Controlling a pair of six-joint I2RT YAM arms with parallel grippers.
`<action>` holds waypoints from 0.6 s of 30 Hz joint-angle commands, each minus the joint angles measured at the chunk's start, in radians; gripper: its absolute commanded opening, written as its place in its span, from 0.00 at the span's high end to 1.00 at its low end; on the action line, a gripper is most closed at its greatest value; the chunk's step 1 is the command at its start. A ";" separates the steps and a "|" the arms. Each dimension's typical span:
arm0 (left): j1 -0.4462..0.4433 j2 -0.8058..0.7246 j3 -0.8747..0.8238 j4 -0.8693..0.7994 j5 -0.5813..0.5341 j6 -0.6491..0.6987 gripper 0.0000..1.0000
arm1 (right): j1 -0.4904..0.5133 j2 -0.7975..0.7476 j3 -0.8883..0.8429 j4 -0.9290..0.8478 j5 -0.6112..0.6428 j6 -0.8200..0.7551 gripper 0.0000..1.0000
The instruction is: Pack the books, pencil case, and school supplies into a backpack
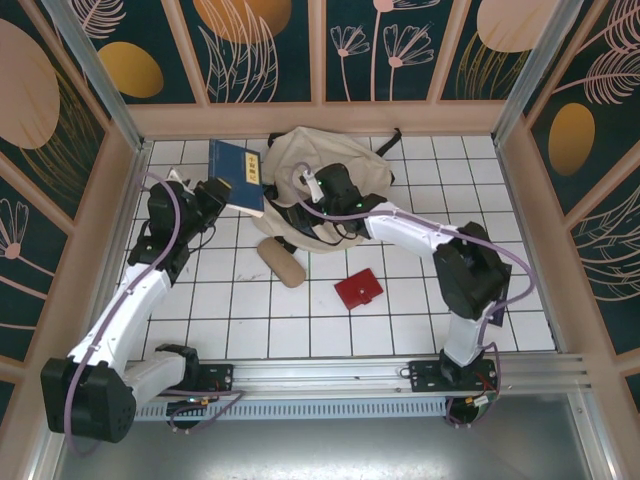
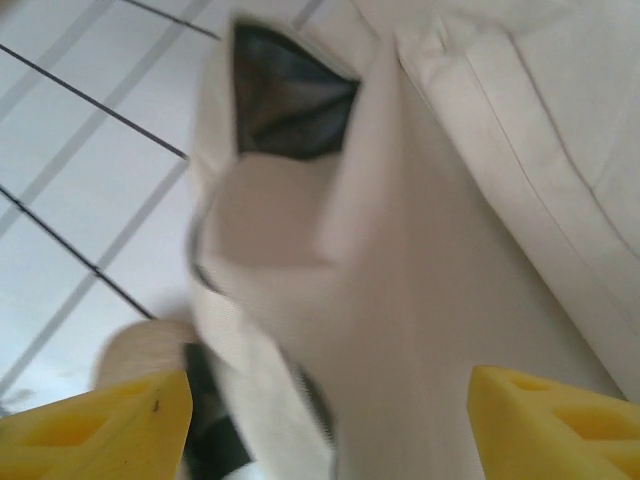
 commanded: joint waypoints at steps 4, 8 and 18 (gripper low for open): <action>0.007 -0.033 0.039 -0.098 -0.007 0.077 1.00 | -0.014 0.107 0.072 -0.105 -0.060 -0.142 0.34; 0.007 -0.009 0.033 -0.075 0.061 0.096 1.00 | -0.046 0.097 0.069 -0.091 -0.038 -0.134 0.60; 0.002 0.015 -0.016 0.005 0.290 0.113 1.00 | -0.083 0.074 0.261 -0.040 0.213 0.065 0.99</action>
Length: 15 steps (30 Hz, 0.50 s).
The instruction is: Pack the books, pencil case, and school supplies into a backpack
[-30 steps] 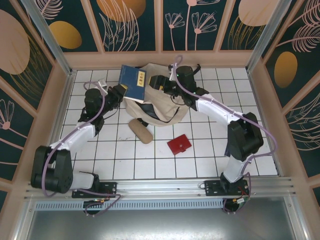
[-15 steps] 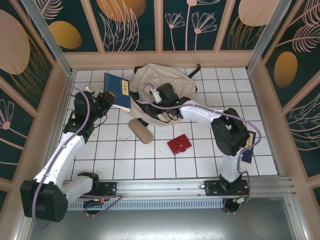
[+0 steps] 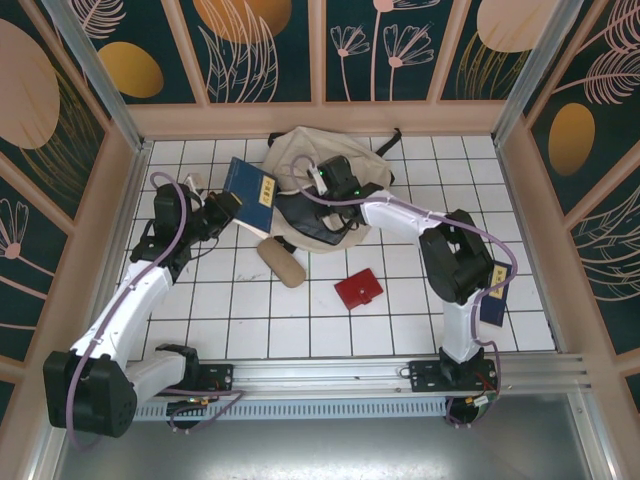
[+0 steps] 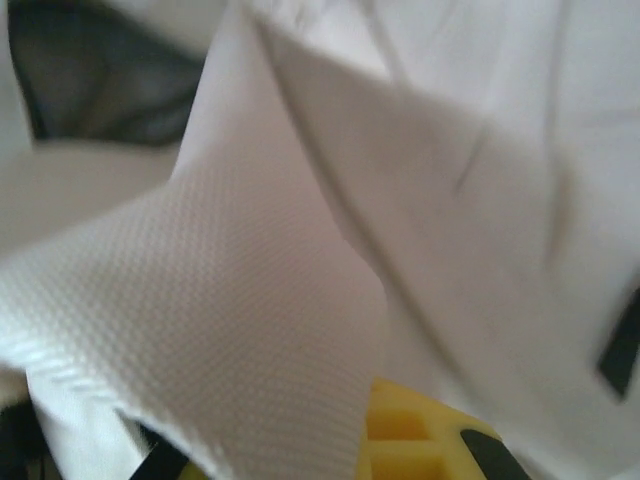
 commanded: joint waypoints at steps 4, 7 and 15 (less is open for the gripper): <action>-0.022 -0.041 -0.037 0.082 0.127 0.030 1.00 | -0.024 0.007 0.233 -0.007 0.195 0.117 1.00; -0.028 -0.047 -0.086 0.115 0.163 0.020 1.00 | -0.023 0.004 0.288 -0.032 0.214 0.114 1.00; -0.075 0.067 -0.201 0.323 0.220 -0.025 1.00 | -0.014 0.008 0.425 -0.135 0.096 0.110 0.99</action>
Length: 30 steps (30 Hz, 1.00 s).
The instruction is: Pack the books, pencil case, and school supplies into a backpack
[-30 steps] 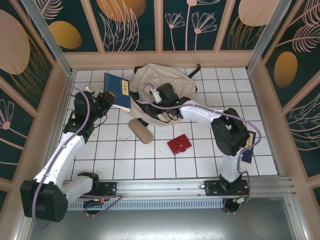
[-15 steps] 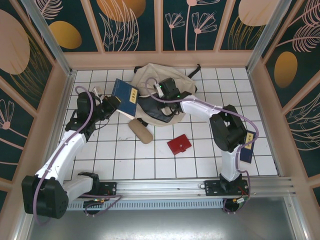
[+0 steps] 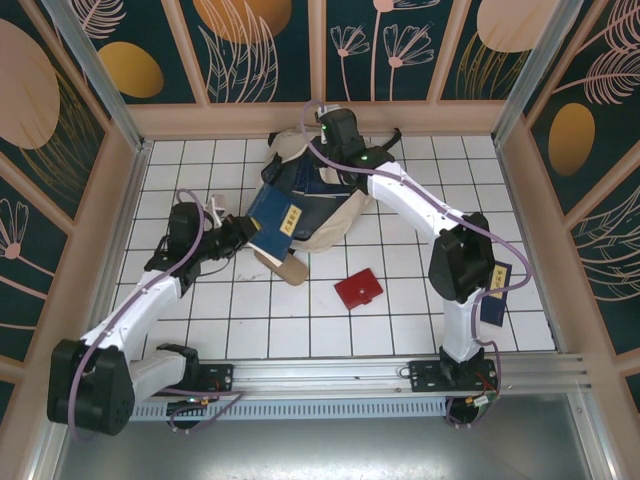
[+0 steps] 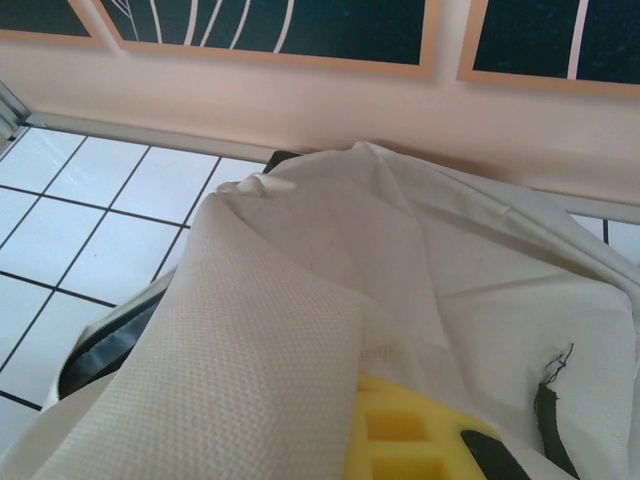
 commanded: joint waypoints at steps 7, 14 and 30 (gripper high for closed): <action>-0.093 0.181 0.038 0.300 -0.026 -0.092 1.00 | 0.010 0.005 0.084 -0.026 -0.099 0.060 0.99; -0.117 0.360 0.172 0.421 -0.092 -0.166 1.00 | 0.014 -0.029 0.038 -0.010 -0.143 0.089 0.98; -0.198 0.822 0.457 0.740 -0.166 -0.467 1.00 | 0.012 -0.078 0.001 0.023 -0.231 0.137 0.98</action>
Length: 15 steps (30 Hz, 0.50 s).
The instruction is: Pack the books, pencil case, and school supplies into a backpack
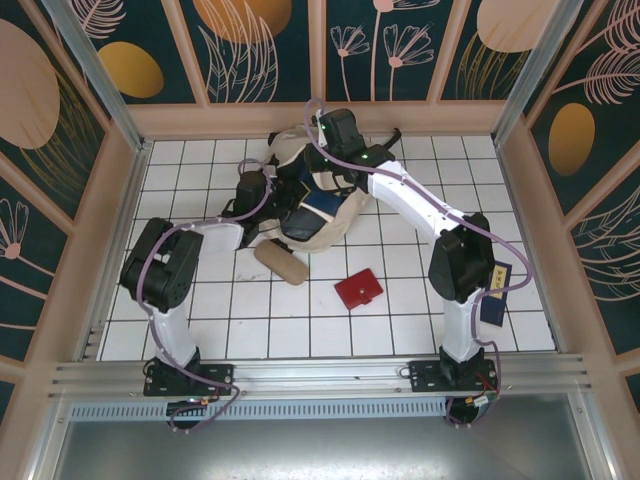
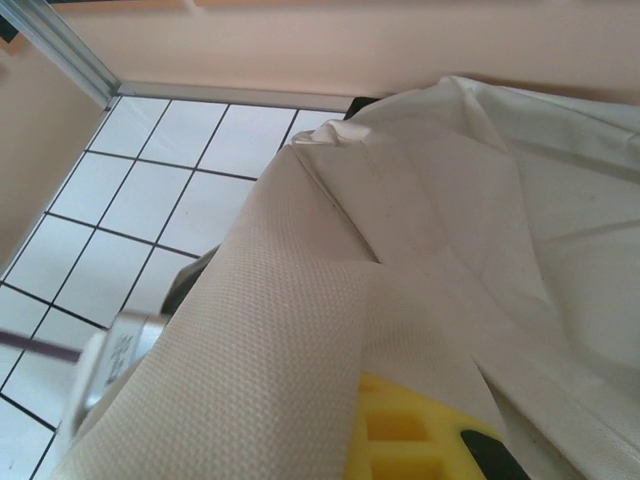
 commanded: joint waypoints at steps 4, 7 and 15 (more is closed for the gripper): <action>-0.013 0.152 0.121 0.274 -0.062 -0.176 1.00 | 0.013 -0.088 -0.012 0.079 -0.076 0.040 0.98; -0.018 0.198 0.170 0.295 -0.097 -0.197 1.00 | 0.011 -0.099 -0.028 0.081 -0.091 0.052 0.98; -0.023 0.302 0.259 0.308 -0.145 -0.212 1.00 | 0.015 -0.118 -0.069 0.090 -0.119 0.079 0.97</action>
